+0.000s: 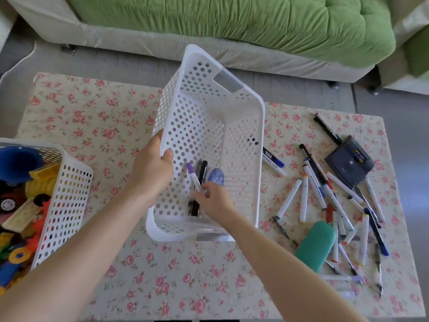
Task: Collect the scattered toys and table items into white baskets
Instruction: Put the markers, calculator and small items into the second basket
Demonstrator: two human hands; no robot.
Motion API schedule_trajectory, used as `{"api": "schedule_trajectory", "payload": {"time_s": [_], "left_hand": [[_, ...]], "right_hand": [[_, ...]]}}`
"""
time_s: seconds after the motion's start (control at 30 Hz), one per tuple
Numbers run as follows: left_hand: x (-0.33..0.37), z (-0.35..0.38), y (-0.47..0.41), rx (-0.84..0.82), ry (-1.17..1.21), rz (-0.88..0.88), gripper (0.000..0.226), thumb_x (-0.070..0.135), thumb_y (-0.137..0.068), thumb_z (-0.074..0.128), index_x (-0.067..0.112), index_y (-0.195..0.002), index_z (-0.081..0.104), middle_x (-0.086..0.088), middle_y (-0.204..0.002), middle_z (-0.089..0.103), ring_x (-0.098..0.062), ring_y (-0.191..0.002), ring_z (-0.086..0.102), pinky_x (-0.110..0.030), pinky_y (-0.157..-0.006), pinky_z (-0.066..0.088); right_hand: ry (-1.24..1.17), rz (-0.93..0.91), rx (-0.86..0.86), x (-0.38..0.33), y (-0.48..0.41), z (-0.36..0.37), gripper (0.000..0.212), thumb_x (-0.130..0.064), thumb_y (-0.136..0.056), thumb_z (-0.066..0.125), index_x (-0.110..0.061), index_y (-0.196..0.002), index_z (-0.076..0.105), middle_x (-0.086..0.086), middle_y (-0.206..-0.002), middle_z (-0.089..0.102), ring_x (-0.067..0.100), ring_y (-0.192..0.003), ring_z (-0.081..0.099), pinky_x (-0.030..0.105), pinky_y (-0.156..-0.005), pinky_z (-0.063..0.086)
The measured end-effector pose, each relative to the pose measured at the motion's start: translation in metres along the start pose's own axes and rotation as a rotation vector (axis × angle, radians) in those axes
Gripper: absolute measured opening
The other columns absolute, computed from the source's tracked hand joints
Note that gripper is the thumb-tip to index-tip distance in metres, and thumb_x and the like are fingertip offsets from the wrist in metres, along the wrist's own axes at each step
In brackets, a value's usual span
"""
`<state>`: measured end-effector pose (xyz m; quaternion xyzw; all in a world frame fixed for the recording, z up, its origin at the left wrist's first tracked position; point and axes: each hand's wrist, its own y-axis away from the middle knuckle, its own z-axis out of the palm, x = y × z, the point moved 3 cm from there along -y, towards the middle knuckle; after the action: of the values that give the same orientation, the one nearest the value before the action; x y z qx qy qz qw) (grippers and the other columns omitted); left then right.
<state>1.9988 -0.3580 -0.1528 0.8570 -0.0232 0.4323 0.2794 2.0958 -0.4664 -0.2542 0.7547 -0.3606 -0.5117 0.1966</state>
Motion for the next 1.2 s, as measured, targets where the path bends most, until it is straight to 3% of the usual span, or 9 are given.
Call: {"api": "schedule_trajectory", "payload": {"time_s": [0.23, 0.33, 0.43, 0.53, 0.63, 0.77, 0.87, 0.97, 1.2], "left_hand": [[0.022, 0.012, -0.028, 0.031, 0.024, -0.024, 0.042, 0.020, -0.099, 0.033, 0.026, -0.141, 0.032, 0.000, -0.135, 0.050, -0.007, -0.087, 0.057, -0.019, -0.062, 0.043], [0.030, 0.016, -0.038, 0.069, 0.007, -0.044, 0.040, 0.020, -0.099, 0.033, 0.026, -0.139, 0.035, -0.002, -0.122, 0.057, 0.002, -0.068, 0.055, -0.011, -0.045, 0.036], [0.036, 0.018, -0.043, 0.119, -0.002, -0.052, 0.037, 0.018, -0.099, 0.033, 0.028, -0.134, 0.039, -0.010, -0.104, 0.061, 0.002, -0.052, 0.056, -0.008, -0.035, 0.035], [0.041, 0.024, -0.048, 0.115, -0.004, -0.049, 0.041, 0.018, -0.099, 0.033, 0.030, -0.138, 0.033, -0.004, -0.123, 0.057, -0.011, -0.078, 0.058, -0.021, -0.059, 0.046], [0.045, 0.025, -0.051, 0.122, 0.011, -0.064, 0.043, 0.018, -0.099, 0.034, 0.030, -0.140, 0.032, 0.005, -0.124, 0.055, -0.001, -0.063, 0.051, -0.011, -0.044, 0.041], [0.045, 0.025, -0.052, 0.134, -0.002, -0.071, 0.041, 0.017, -0.099, 0.034, 0.029, -0.138, 0.034, -0.002, -0.123, 0.057, 0.007, -0.056, 0.056, -0.006, -0.035, 0.033], [0.044, 0.027, -0.049, 0.132, -0.006, -0.074, 0.043, 0.018, -0.099, 0.034, 0.027, -0.141, 0.031, -0.004, -0.134, 0.051, -0.024, -0.109, 0.057, -0.025, -0.078, 0.053], [0.046, 0.028, -0.044, 0.123, -0.022, -0.087, 0.045, 0.018, -0.099, 0.034, 0.027, -0.143, 0.029, -0.002, -0.138, 0.047, -0.033, -0.124, 0.046, -0.045, -0.099, 0.041], [0.038, 0.027, -0.021, 0.092, -0.035, -0.027, 0.045, 0.018, -0.099, 0.034, 0.031, -0.142, 0.028, 0.004, -0.139, 0.046, -0.013, -0.100, 0.057, -0.020, -0.069, 0.046]], "right_hand": [[-0.036, -0.146, -0.171, 0.004, -0.027, -0.068, 0.020, -0.015, -0.087, 0.060, -0.022, -0.072, 0.070, -0.006, -0.067, 0.071, 0.004, -0.061, 0.064, 0.020, -0.064, 0.053], [-0.216, -0.199, 0.215, 0.014, -0.049, -0.113, 0.022, -0.013, -0.089, 0.056, -0.022, -0.070, 0.063, -0.009, -0.054, 0.063, 0.002, -0.049, 0.058, 0.016, -0.051, 0.049], [-0.021, -0.168, 0.616, 0.040, -0.070, -0.160, 0.019, -0.015, -0.091, 0.049, -0.019, -0.074, 0.057, -0.005, -0.061, 0.054, 0.013, -0.055, 0.046, 0.022, -0.047, 0.034], [0.341, 0.031, 0.500, 0.073, -0.096, -0.176, 0.019, -0.017, -0.093, 0.049, -0.011, -0.108, 0.059, 0.011, -0.103, 0.058, 0.025, -0.083, 0.051, 0.027, -0.062, 0.039], [0.493, 0.160, 0.338, 0.093, -0.116, -0.181, 0.040, -0.019, -0.091, 0.052, -0.008, -0.129, 0.044, 0.014, -0.125, 0.049, 0.032, -0.104, 0.051, 0.031, -0.070, 0.040], [0.540, 0.186, 0.259, 0.099, -0.131, -0.171, 0.022, -0.024, -0.093, 0.050, -0.009, -0.109, 0.046, 0.015, -0.109, 0.054, 0.032, -0.086, 0.056, 0.034, -0.058, 0.045], [0.523, 0.230, 0.203, 0.103, -0.133, -0.157, 0.020, -0.022, -0.093, 0.049, -0.006, -0.105, 0.045, 0.018, -0.104, 0.055, 0.031, -0.084, 0.057, 0.039, -0.067, 0.051], [0.408, 0.266, 0.226, 0.109, -0.128, -0.151, 0.022, -0.017, -0.092, 0.049, -0.001, -0.108, 0.048, 0.014, -0.084, 0.054, 0.026, -0.063, 0.052, 0.030, -0.050, 0.041], [0.114, 0.299, 0.321, 0.135, -0.075, -0.161, 0.007, -0.012, -0.094, 0.040, -0.006, -0.097, 0.038, 0.006, -0.062, 0.043, 0.021, -0.048, 0.042, 0.025, -0.040, 0.031]]}}
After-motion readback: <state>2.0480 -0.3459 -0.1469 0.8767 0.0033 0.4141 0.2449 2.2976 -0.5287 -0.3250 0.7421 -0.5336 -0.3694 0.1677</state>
